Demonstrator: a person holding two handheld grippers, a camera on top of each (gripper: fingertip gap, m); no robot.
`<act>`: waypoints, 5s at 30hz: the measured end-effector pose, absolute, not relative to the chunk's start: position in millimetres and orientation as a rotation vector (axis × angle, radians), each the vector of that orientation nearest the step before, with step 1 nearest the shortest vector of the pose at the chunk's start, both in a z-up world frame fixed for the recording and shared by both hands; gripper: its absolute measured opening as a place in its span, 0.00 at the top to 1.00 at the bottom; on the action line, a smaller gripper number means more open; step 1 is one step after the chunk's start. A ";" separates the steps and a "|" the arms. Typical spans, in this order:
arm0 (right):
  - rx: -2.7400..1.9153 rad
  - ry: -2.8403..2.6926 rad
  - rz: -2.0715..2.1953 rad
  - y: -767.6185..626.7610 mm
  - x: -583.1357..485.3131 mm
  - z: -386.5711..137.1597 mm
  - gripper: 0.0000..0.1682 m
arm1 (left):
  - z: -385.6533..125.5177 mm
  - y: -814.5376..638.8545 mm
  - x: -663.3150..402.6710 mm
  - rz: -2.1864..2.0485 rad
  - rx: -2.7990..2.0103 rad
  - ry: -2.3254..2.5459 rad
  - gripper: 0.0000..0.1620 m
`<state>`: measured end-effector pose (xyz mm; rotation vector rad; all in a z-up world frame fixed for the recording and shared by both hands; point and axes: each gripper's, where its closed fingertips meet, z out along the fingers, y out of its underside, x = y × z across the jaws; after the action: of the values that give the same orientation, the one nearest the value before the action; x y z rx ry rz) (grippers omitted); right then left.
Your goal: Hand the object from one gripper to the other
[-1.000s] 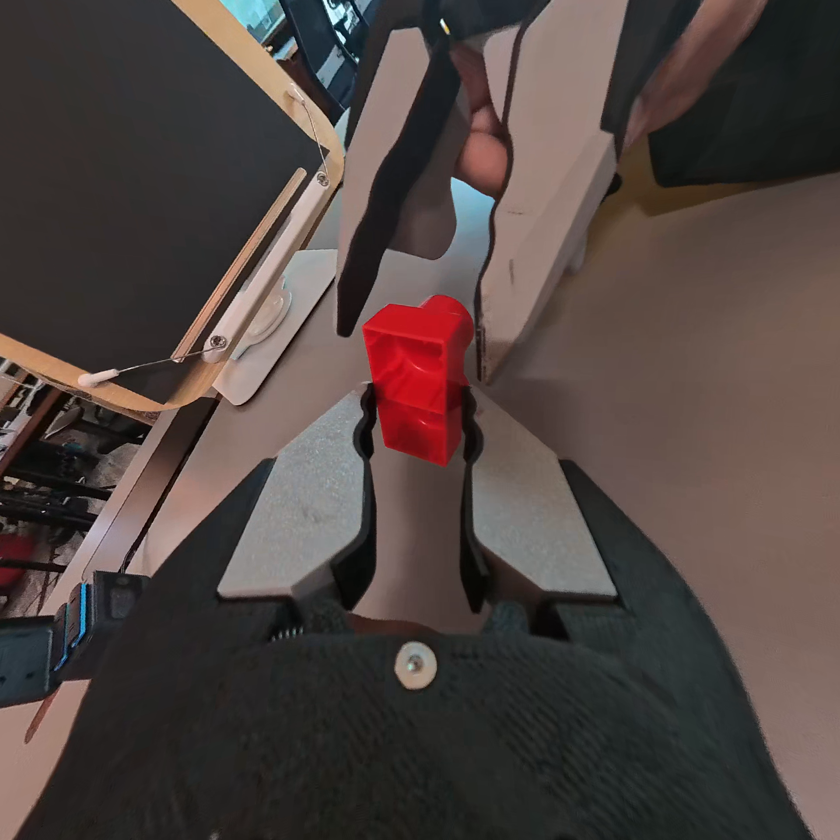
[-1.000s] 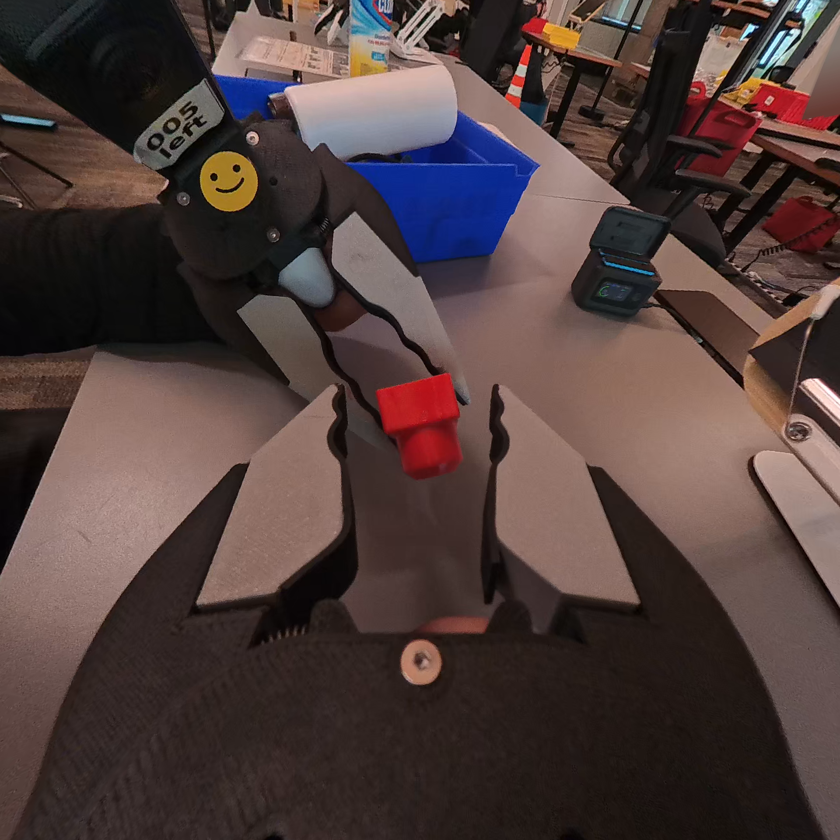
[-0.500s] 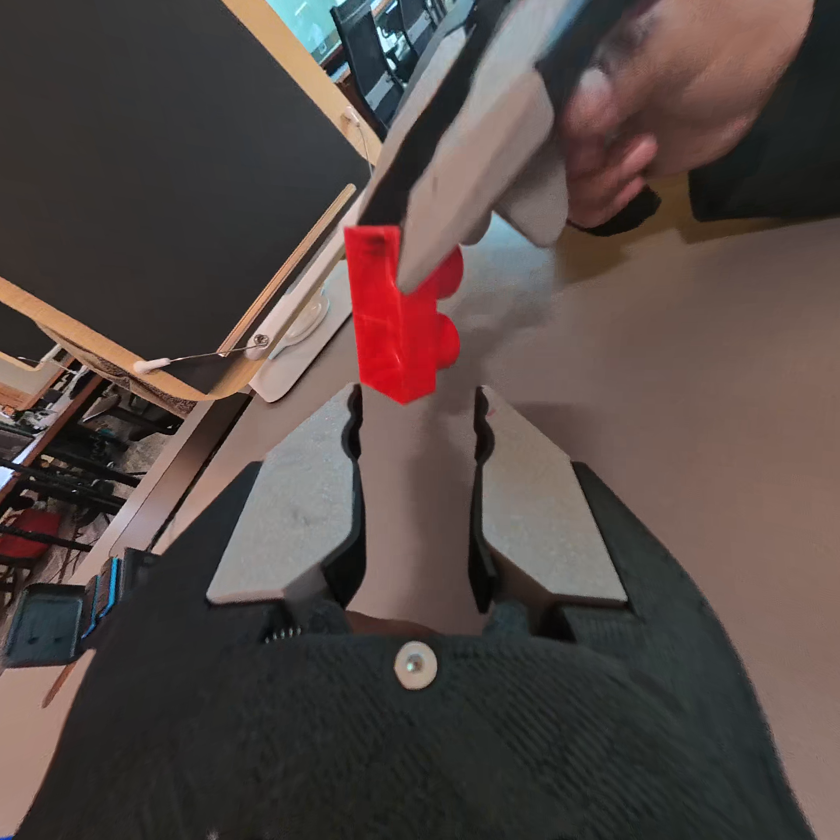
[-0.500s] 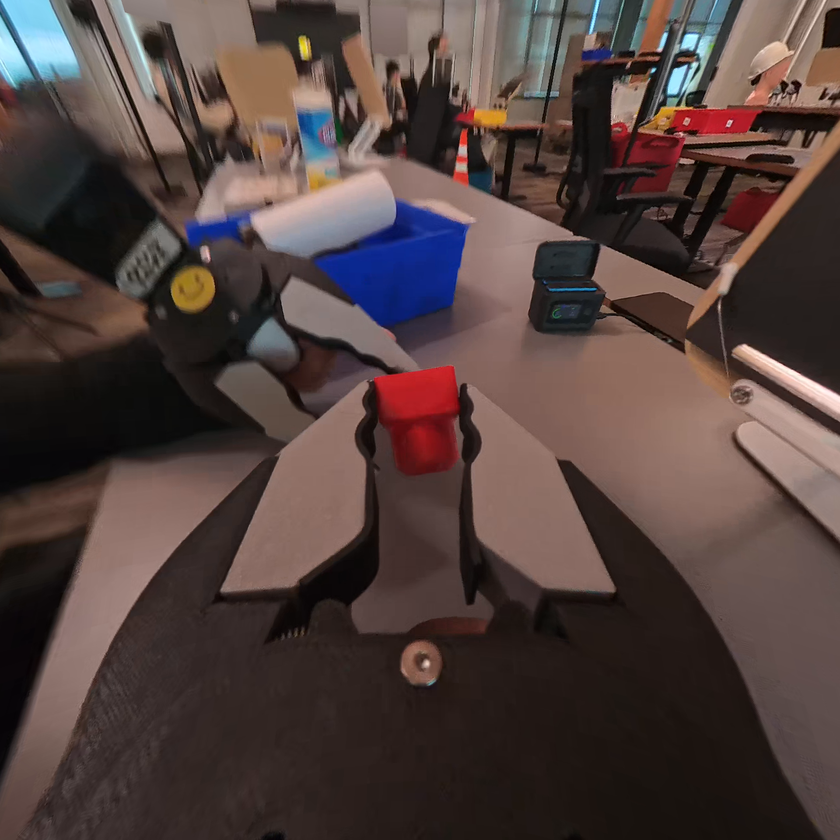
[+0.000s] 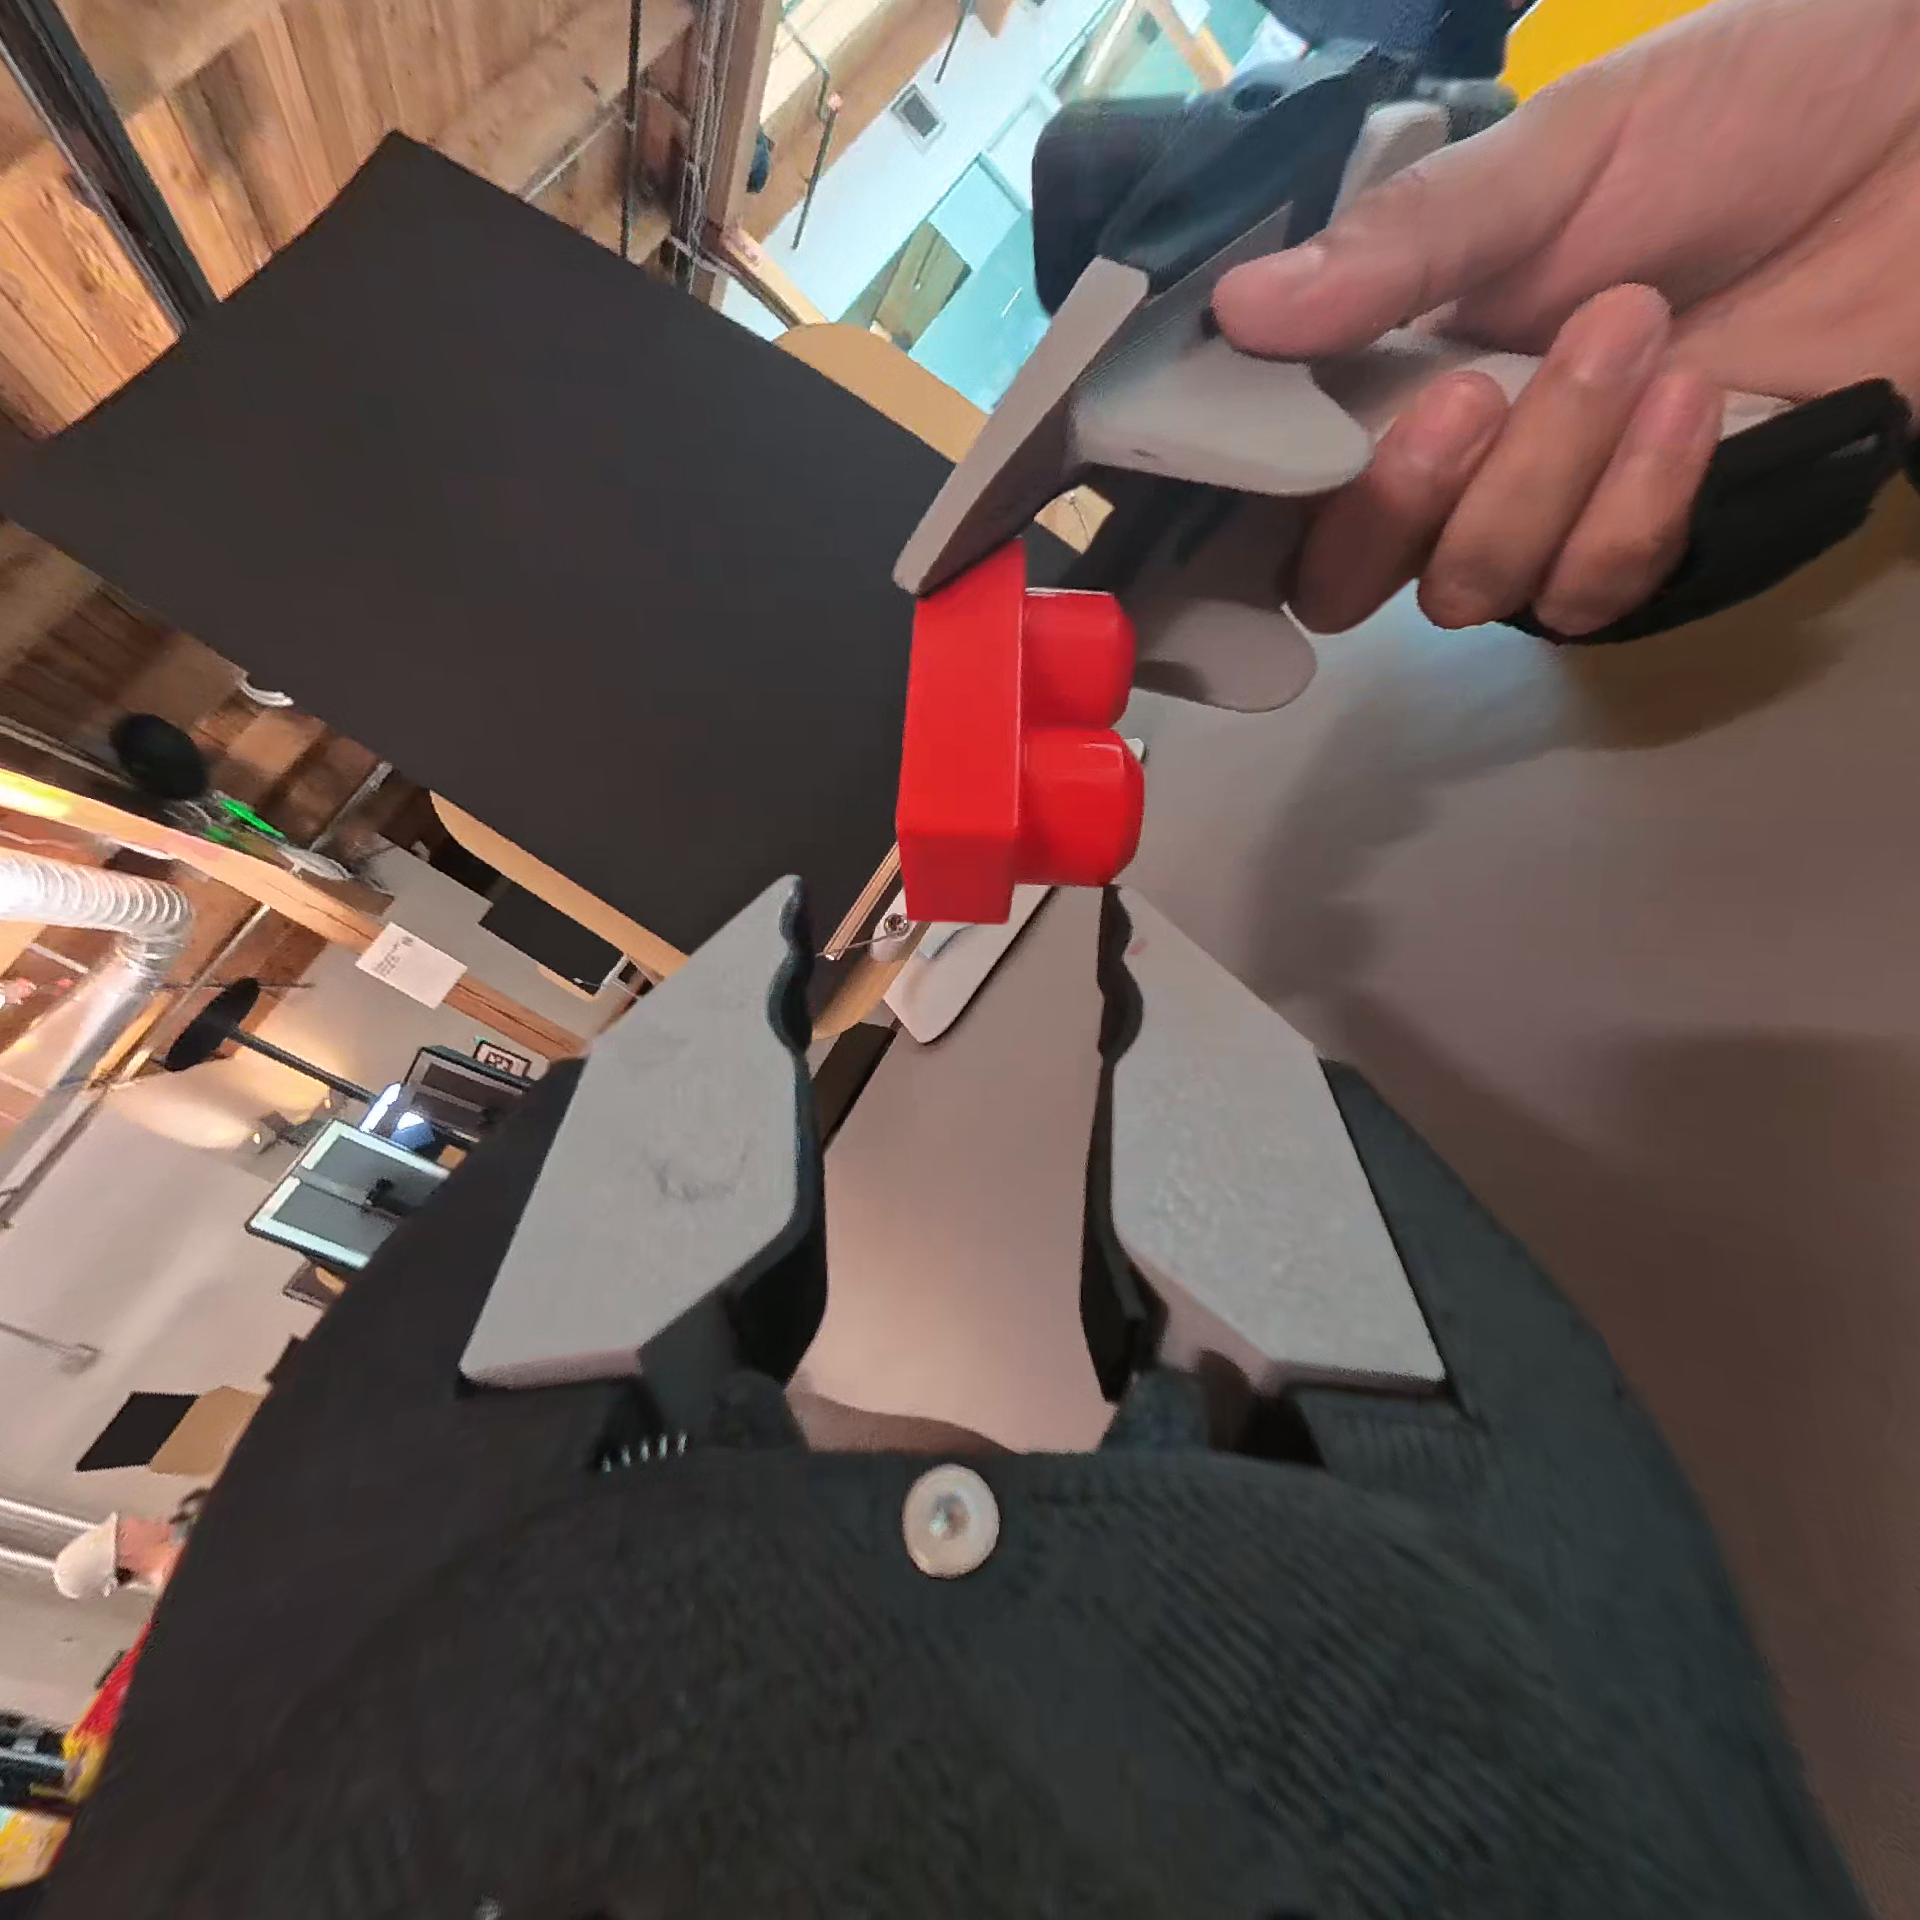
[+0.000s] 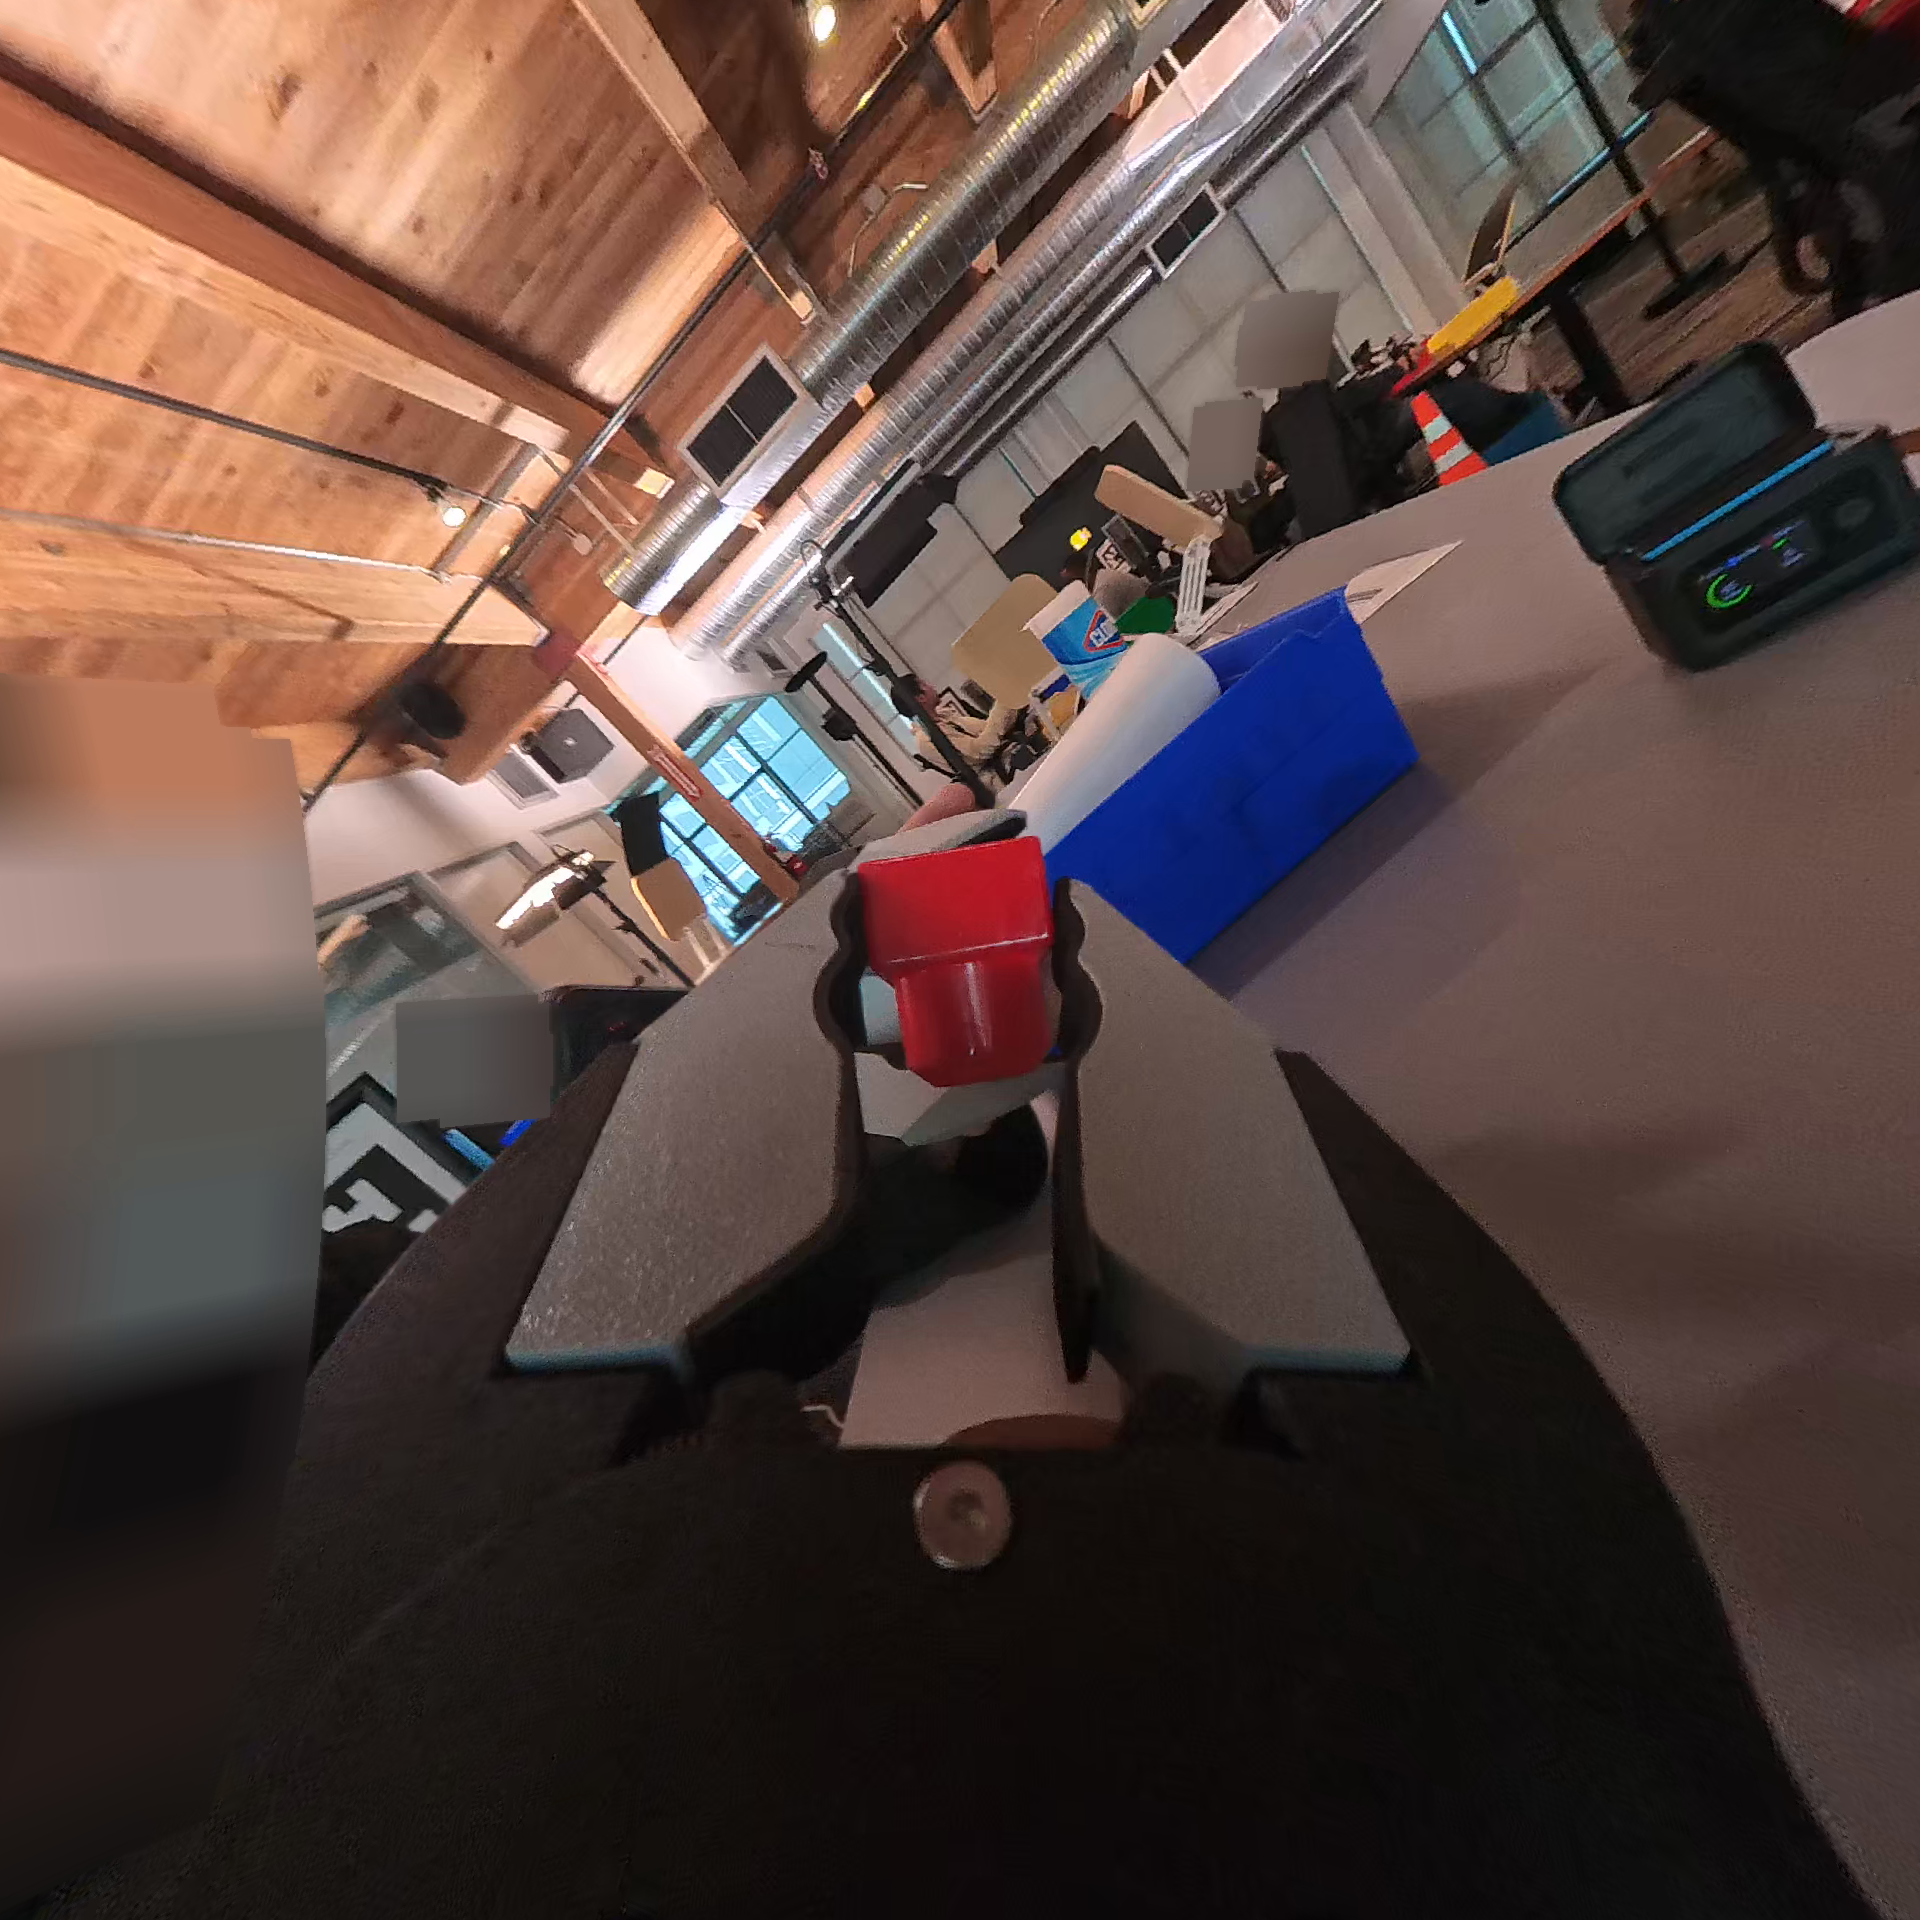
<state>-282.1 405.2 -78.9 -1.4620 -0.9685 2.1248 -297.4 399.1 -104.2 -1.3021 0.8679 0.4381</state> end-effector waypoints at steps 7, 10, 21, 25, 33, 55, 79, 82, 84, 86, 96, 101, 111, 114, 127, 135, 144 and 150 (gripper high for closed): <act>-1.517 -0.965 2.266 393.9 -288.9 -87.0 0.81 | -106.0 386.4 -274.2 0.368 -1.217 0.964 0.70; -1.522 -0.980 2.296 389.7 -289.8 -88.3 0.81 | -106.5 388.4 -277.3 0.375 -1.242 0.960 0.73; -1.467 -1.279 1.633 401.3 -280.5 -101.8 0.68 | -100.3 390.7 -293.9 -0.478 -1.537 0.610 0.73; -1.346 -1.415 1.418 393.4 -277.3 -102.0 0.61 | -95.5 381.1 -291.2 -0.812 -1.551 0.530 0.73; -1.159 -1.564 1.014 384.6 -280.8 -115.0 0.50 | -91.9 362.0 -278.5 -1.285 -1.547 0.469 0.73; -0.848 -1.600 1.257 335.4 -264.6 -84.4 0.83 | -94.1 325.6 -252.5 -1.460 -1.520 0.689 0.73; -1.070 -1.370 1.647 363.4 -263.6 -66.2 0.94 | -112.4 367.1 -278.3 -0.701 -1.603 0.731 0.58; -1.236 -1.262 1.730 382.0 -268.2 -70.4 0.95 | -118.5 386.3 -292.7 -0.144 -1.529 0.825 0.57; -1.362 -1.161 1.871 392.7 -268.9 -75.0 1.00 | -121.2 394.3 -297.8 0.128 -1.474 0.878 0.58; -1.431 -1.090 2.037 395.5 -266.7 -76.4 1.00 | -119.6 397.9 -299.8 0.343 -1.389 0.926 0.58; -1.526 -0.972 2.185 386.9 -287.1 -86.4 0.99 | -121.4 407.1 -286.9 0.402 -1.361 0.892 0.60; -1.544 -0.899 2.261 390.1 -288.3 -86.2 0.99 | -112.3 406.3 -289.0 0.400 -1.342 0.842 0.68; -1.550 -1.041 2.002 402.1 -279.1 -91.7 0.85 | -102.9 406.9 -301.5 -0.093 -1.483 0.618 0.69; -1.467 -1.221 1.723 399.3 -275.8 -92.7 0.77 | -95.8 399.1 -298.9 -0.541 -1.512 0.487 0.69; -1.053 -1.638 0.437 401.5 -290.4 -140.5 0.52 | -129.6 377.3 -288.5 -1.010 -1.763 0.500 0.69; -0.893 -1.615 0.442 383.4 -292.6 -125.6 0.76 | -130.0 372.8 -278.6 -1.026 -1.760 0.546 0.69; -1.375 -1.195 1.435 406.7 -280.8 -83.4 0.81 | -109.2 393.6 -305.3 -0.194 -1.544 0.701 0.61; -1.650 -0.966 2.012 405.8 -285.9 -96.5 0.81 | -112.3 401.6 -300.2 0.433 -1.337 0.896 0.57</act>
<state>-285.9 405.8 -96.5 -1.6503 -0.9656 2.0118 -300.2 401.6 -112.3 -1.3369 0.8965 0.4327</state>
